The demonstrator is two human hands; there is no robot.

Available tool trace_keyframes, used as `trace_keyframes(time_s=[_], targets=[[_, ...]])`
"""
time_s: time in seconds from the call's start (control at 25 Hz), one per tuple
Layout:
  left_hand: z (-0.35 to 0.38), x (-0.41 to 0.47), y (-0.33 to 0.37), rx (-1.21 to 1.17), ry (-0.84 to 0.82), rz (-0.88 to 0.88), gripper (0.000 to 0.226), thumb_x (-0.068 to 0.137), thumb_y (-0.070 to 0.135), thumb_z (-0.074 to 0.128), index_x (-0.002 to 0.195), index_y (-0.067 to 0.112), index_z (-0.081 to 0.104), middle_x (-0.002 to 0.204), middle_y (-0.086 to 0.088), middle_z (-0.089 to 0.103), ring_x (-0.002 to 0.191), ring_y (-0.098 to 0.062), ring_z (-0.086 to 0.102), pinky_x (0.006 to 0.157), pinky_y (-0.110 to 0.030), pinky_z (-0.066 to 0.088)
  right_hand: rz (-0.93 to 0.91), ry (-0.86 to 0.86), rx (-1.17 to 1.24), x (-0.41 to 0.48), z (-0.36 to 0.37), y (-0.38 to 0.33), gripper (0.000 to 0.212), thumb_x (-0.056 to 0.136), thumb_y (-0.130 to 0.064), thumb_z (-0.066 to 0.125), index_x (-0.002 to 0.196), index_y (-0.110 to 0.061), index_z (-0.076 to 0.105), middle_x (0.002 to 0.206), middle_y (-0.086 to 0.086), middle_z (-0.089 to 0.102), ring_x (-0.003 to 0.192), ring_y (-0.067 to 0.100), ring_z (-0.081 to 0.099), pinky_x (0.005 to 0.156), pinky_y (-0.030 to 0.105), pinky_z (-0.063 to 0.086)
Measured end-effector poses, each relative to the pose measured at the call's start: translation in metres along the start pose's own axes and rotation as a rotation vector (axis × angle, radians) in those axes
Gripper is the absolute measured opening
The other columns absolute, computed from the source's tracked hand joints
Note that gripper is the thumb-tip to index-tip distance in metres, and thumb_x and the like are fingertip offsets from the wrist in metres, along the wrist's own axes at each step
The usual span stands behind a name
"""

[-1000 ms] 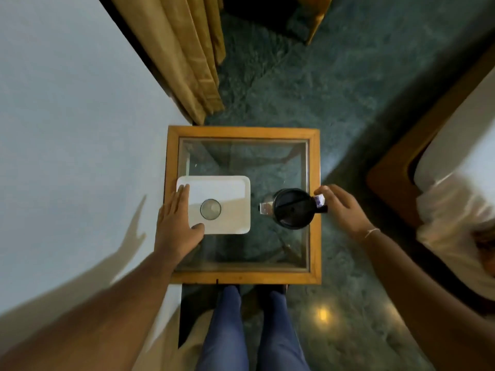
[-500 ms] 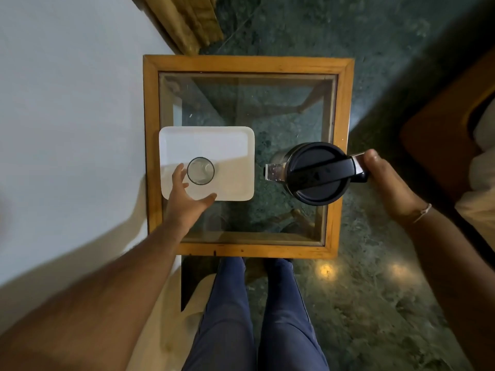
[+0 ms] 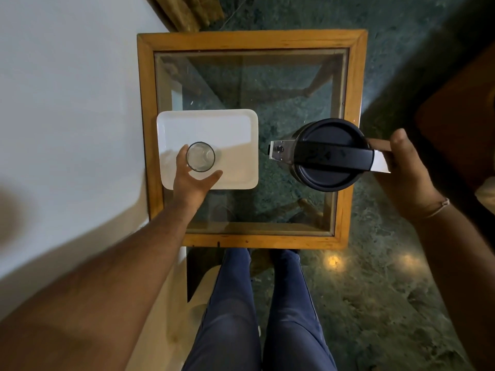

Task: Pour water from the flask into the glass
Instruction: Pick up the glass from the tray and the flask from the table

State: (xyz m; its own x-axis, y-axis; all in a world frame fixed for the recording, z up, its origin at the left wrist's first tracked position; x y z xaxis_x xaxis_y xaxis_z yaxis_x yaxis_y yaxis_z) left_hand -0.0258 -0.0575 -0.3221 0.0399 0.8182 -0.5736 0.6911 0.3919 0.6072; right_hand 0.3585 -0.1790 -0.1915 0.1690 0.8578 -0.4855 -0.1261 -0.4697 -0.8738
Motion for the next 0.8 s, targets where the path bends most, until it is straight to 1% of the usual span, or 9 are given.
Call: trace_keyframes(time_s=[0.08, 0.12, 0.16, 0.24, 0.36, 0.48, 0.56, 0.68, 0.8], targets=[[0.002, 0.007, 0.003, -0.045, 0.019, 0.031, 0.091, 0.085, 0.039, 0.094, 0.159, 0.025, 0.042, 0.155, -0.001, 0.055, 0.138, -0.020, 0.053, 0.115, -0.043, 0.052, -0.005, -0.047, -0.147, -0.005, -0.006, 0.007, 0.081, 0.089, -0.090, 0.037, 0.090, -0.021, 0.081, 0.083, -0.006, 0.075, 0.090, 0.029, 0.065, 0.088, 0.043, 0.049], [0.004, 0.010, 0.006, -0.055, 0.031, 0.041, 0.086, 0.085, 0.039, 0.093, 0.155, 0.024, 0.046, 0.151, 0.000, 0.058, 0.133, -0.017, 0.055, 0.113, -0.039, 0.052, 0.014, -0.058, -0.228, -0.006, -0.011, 0.011, 0.100, 0.079, -0.097, 0.042, 0.088, -0.003, 0.075, 0.076, -0.004, 0.070, 0.081, 0.021, 0.064, 0.082, 0.040, 0.050], [0.006, 0.013, 0.007, -0.049, 0.046, 0.046, 0.082, 0.085, 0.040, 0.093, 0.153, 0.024, 0.050, 0.149, 0.000, 0.060, 0.130, -0.015, 0.055, 0.111, -0.035, 0.051, 0.035, -0.055, -0.269, -0.005, -0.013, 0.014, 0.110, 0.076, -0.098, 0.046, 0.084, 0.009, 0.066, 0.067, -0.008, 0.066, 0.069, 0.009, 0.061, 0.074, 0.030, 0.050], [0.008, 0.018, 0.011, -0.032, 0.069, 0.044, 0.078, 0.086, 0.041, 0.092, 0.150, 0.024, 0.053, 0.145, 0.003, 0.062, 0.126, -0.013, 0.056, 0.108, -0.029, 0.049, 0.000, -0.044, -0.207, -0.008, -0.008, 0.014, 0.099, 0.080, -0.091, 0.053, 0.071, 0.008, 0.060, 0.055, -0.003, 0.061, 0.052, 0.007, 0.055, 0.062, 0.021, 0.045], [0.009, 0.022, 0.015, -0.021, 0.067, 0.032, 0.075, 0.087, 0.043, 0.091, 0.150, 0.025, 0.054, 0.144, 0.002, 0.064, 0.125, -0.014, 0.057, 0.103, -0.022, 0.048, -0.046, 0.054, -0.030, -0.015, 0.014, 0.013, 0.089, 0.088, -0.081, 0.055, 0.057, 0.002, 0.047, 0.054, 0.028, 0.046, 0.050, 0.045, 0.048, 0.058, 0.035, 0.043], [0.003, 0.015, 0.021, -0.015, 0.049, 0.074, 0.070, 0.086, 0.043, 0.092, 0.145, 0.027, 0.058, 0.136, 0.009, 0.065, 0.123, -0.016, 0.061, 0.088, 0.000, 0.047, -0.058, 0.165, 0.060, -0.013, 0.036, 0.006, 0.090, 0.086, -0.082, 0.058, 0.054, 0.001, 0.041, 0.049, 0.023, 0.033, 0.045, 0.048, 0.032, 0.053, 0.041, 0.033], [-0.004, 0.006, 0.029, -0.015, 0.031, 0.122, 0.069, 0.084, 0.045, 0.093, 0.142, 0.028, 0.060, 0.135, 0.009, 0.067, 0.124, -0.017, 0.064, 0.091, -0.007, 0.052, -0.108, 0.182, 0.061, -0.007, 0.043, -0.010, 0.092, 0.087, -0.081, 0.058, 0.048, 0.000, 0.038, 0.046, 0.015, 0.035, 0.040, 0.039, 0.033, 0.051, 0.045, 0.031], [-0.025, -0.014, 0.054, 0.007, 0.032, 0.192, 0.068, 0.082, 0.049, 0.093, 0.139, 0.032, 0.060, 0.134, 0.009, 0.069, 0.121, -0.014, 0.064, 0.101, -0.027, 0.057, -0.191, 0.158, 0.081, -0.011, 0.047, -0.047, 0.078, 0.093, -0.074, 0.056, 0.051, -0.010, 0.048, 0.044, 0.012, 0.034, 0.039, 0.032, 0.031, 0.049, 0.035, 0.030], [-0.052, -0.038, 0.092, 0.029, 0.048, 0.236, 0.062, 0.079, 0.053, 0.093, 0.128, 0.051, 0.054, 0.121, 0.023, 0.067, 0.109, -0.007, 0.067, 0.096, -0.030, 0.061, -0.229, 0.131, 0.114, -0.028, 0.048, -0.096, 0.076, 0.096, -0.067, 0.059, 0.049, -0.009, 0.045, 0.044, 0.014, 0.030, 0.039, 0.034, 0.027, 0.045, 0.037, 0.027]])
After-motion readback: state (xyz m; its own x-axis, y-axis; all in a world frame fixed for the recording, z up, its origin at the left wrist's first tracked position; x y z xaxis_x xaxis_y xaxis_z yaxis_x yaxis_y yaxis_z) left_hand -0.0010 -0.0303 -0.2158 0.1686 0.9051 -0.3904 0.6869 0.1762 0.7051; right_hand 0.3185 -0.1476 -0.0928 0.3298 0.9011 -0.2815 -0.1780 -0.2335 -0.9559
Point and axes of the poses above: each hand's wrist, its own x-axis towards the middle knuckle, its own z-axis out of the palm, y = z × x, the point moved 3 cm from there along x, towards the middle knuckle
